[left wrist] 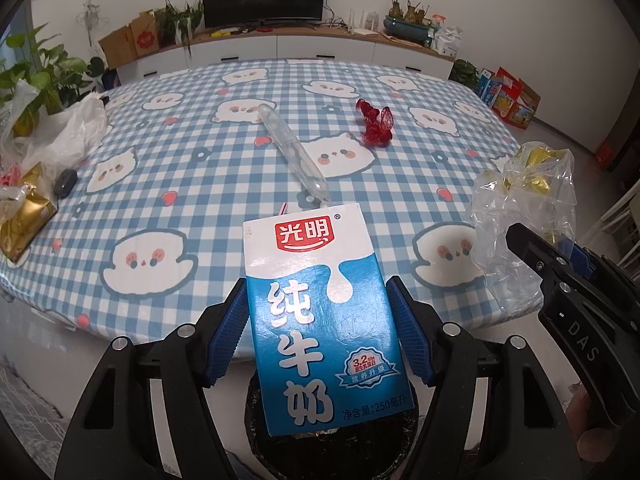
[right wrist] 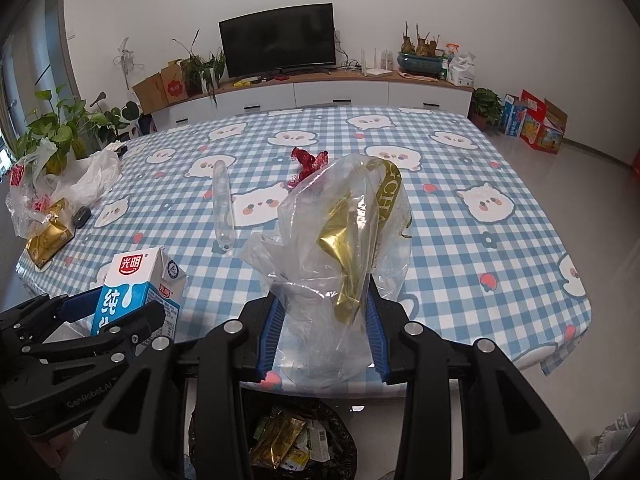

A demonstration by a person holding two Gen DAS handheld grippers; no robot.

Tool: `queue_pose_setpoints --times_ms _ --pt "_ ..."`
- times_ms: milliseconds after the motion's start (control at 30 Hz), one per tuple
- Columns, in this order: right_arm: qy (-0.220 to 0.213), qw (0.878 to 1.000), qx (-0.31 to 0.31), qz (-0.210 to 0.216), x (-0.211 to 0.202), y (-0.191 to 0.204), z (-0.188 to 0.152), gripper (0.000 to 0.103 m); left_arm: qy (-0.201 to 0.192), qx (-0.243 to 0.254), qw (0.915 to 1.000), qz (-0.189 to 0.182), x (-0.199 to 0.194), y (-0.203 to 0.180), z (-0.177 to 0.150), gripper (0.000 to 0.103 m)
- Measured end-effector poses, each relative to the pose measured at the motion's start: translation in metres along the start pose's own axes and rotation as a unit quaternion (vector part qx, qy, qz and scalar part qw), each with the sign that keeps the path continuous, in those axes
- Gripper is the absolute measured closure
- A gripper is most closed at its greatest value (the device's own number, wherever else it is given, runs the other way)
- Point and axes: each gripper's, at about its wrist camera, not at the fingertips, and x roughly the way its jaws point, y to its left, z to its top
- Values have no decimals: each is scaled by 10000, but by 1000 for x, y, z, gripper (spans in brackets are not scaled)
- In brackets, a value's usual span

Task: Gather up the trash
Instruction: 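Lift the milk carton and plastic bag and carry both over the trash bin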

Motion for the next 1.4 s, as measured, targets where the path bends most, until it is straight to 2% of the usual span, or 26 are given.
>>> queue_pose_setpoints --times_ms 333,700,1100,1400 --pt "-68 9999 -77 -79 -28 -11 -28 68 -11 82 10000 -30 -18 -3 -38 36" --pt "197 9997 -61 -134 -40 -19 -81 68 110 168 9998 -60 -24 -7 -89 36" --pt "587 9980 -37 -216 -32 -22 -132 68 375 200 9989 -207 -4 -22 -148 36" --pt "816 9962 103 -279 -7 -32 -165 68 670 2 9976 -148 33 -18 -177 36"
